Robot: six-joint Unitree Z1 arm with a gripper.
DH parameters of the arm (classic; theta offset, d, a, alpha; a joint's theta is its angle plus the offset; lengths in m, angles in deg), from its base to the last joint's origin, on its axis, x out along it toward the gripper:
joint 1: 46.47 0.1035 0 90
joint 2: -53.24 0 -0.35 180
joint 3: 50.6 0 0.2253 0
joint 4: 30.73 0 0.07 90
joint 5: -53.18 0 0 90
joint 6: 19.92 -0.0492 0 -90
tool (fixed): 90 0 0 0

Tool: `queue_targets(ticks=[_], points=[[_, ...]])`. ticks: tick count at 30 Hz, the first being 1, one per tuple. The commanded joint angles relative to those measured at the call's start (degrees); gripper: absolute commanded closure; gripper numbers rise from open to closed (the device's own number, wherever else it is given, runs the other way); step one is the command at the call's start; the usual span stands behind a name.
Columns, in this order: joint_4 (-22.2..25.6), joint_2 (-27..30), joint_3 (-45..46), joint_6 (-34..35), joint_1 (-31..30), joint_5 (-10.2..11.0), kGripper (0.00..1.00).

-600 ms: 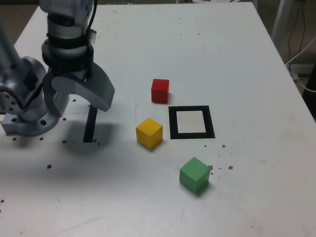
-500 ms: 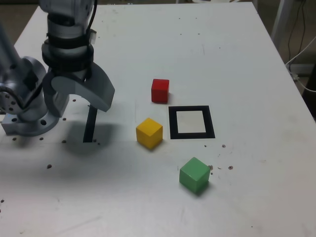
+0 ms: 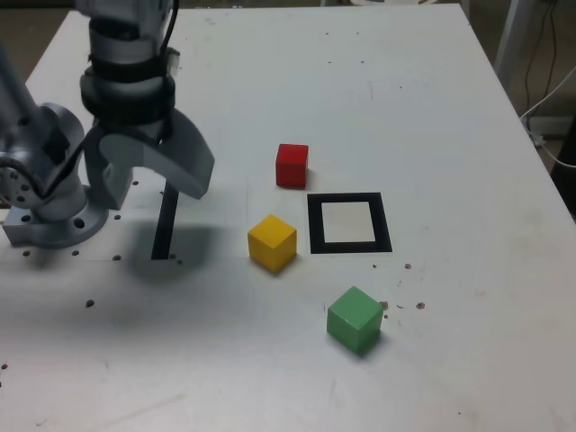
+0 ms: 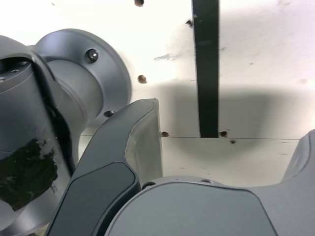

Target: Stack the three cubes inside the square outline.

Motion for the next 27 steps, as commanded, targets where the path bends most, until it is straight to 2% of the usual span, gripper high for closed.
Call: queue_targets(ticks=[1, 7, 13, 19, 27], points=[[0.91, -0.96, -1.94, -0.94, 1.30, 0.29, 0.07], [3.69, -3.02, -8.39, -4.73, 5.52, 1.48, 0.07], [8.64, -6.43, -16.27, -8.93, 10.23, 4.86, 0.07], [8.93, -12.64, -22.60, -13.76, 14.45, 5.89, 0.07], [8.94, -22.03, -29.96, -16.49, 15.35, 6.75, 0.07]])
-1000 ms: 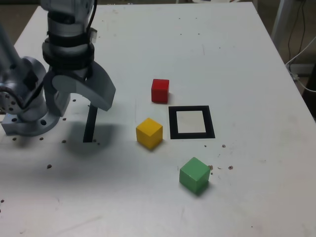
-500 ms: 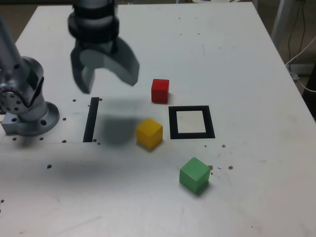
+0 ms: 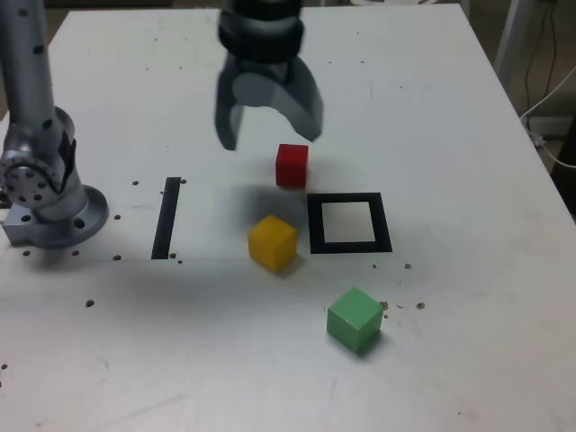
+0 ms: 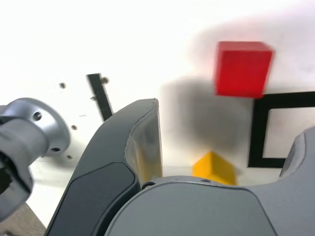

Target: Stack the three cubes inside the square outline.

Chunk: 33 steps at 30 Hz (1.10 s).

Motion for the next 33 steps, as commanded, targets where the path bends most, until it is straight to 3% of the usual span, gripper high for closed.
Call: queue_targets(ticks=[1, 13, 22, 26, 33], points=[[-0.26, -1.51, -0.74, -0.16, 0.12, 0.32, 0.07], [-4.40, -6.44, 0.23, -1.46, 3.96, 2.13, 0.09], [-9.46, -9.38, 2.85, -4.18, 5.43, -0.89, 0.13], [-10.13, -9.58, 3.36, -4.46, 5.47, -1.60, 0.18], [-11.12, -9.80, 3.26, -4.46, 5.47, 0.02, 0.41]])
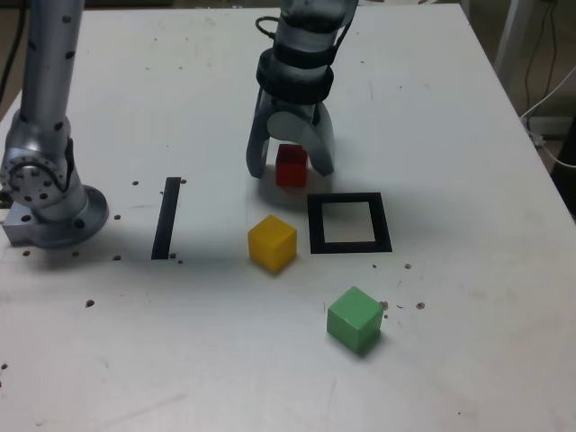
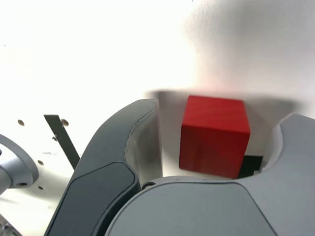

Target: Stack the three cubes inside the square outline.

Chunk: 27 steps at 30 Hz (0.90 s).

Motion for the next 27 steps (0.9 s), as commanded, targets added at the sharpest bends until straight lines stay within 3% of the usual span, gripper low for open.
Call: queue_targets(ticks=[1, 13, 22, 27], points=[[-0.35, -0.23, -0.08, -0.09, 0.09, 0.49, 0.44], [-1.88, -0.28, -0.04, -0.69, 0.09, 0.44, 0.59], [-0.27, -0.21, -0.30, -1.24, 0.09, 0.14, 0.75], [1.87, 0.44, -1.47, -1.24, -0.28, -0.08, 0.76]])
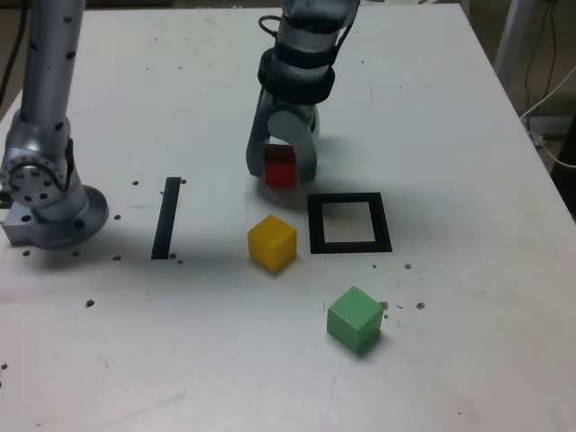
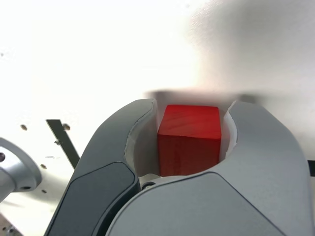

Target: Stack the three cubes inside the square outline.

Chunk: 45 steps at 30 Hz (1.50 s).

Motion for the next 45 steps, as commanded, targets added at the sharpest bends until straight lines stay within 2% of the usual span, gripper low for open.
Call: queue_targets(ticks=[1, 5, 11, 19, 23, 33, 38, 45], points=[[1.19, 0.95, -1.23, -0.03, -0.53, -0.15, 0.76], [3.71, 2.62, -4.03, 1.46, -2.82, -0.30, 0.76], [8.00, 3.33, -8.45, 10.15, -9.04, -1.27, 0.76], [6.75, 0.96, -10.56, 18.65, -15.24, -3.67, 0.76], [4.19, -0.74, -10.92, 19.31, -16.03, -4.61, 0.76], [1.18, -3.32, -10.80, 19.30, -16.10, -4.86, 0.76], [0.95, -3.75, -11.21, 19.15, -15.82, -4.35, 0.75], [0.92, -5.07, -11.70, 18.45, -14.91, -4.37, 0.65]])
